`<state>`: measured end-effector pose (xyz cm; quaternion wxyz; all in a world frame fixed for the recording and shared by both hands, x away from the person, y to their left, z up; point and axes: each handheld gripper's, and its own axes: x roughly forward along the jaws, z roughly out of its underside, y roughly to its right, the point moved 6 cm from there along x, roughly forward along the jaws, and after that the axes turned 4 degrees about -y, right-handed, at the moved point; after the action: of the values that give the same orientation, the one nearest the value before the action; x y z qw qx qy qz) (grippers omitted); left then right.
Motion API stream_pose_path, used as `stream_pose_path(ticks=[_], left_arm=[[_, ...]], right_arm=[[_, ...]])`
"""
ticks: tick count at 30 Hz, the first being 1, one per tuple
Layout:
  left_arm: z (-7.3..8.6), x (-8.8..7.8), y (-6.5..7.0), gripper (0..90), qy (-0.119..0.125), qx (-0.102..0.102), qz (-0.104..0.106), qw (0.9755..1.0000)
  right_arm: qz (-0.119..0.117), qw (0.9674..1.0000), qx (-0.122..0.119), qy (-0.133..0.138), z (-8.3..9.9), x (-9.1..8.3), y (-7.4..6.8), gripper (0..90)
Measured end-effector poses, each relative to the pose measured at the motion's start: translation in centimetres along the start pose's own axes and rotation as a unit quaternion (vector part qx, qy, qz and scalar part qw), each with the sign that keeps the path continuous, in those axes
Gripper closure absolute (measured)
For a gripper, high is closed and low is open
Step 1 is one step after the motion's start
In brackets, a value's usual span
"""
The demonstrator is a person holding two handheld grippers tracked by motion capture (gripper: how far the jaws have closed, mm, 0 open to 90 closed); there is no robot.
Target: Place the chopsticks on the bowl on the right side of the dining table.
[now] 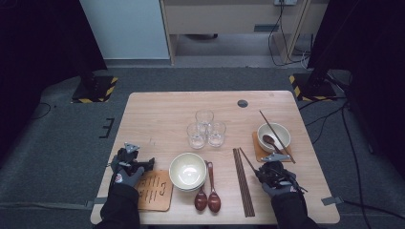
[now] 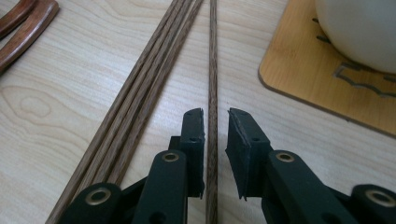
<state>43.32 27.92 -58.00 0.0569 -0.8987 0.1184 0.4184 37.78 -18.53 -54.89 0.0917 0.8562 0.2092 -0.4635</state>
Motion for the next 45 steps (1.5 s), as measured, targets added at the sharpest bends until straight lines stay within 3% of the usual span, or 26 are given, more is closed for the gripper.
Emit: stream_pose_path(ticks=[13, 35, 45], left_arm=[[0.0, 0.0, 0.0, 0.0, 0.000, 0.000, 0.000, 1.0000], [0.0, 0.0, 0.0, 0.0, 0.000, 0.000, 0.000, 1.0000], [0.0, 0.0, 0.0, 0.0, 0.000, 0.000, 0.000, 1.0000]], right_arm=[[-0.007, 0.9999, 0.003, -0.012, 1.1, 0.0, 0.1, 78.8], [0.003, 0.9995, -0.005, -0.032, 1.4, 0.6, -0.1, 84.9], [-0.010, 0.9999, 0.001, -0.014, 0.8, -0.3, -0.1, 85.0]])
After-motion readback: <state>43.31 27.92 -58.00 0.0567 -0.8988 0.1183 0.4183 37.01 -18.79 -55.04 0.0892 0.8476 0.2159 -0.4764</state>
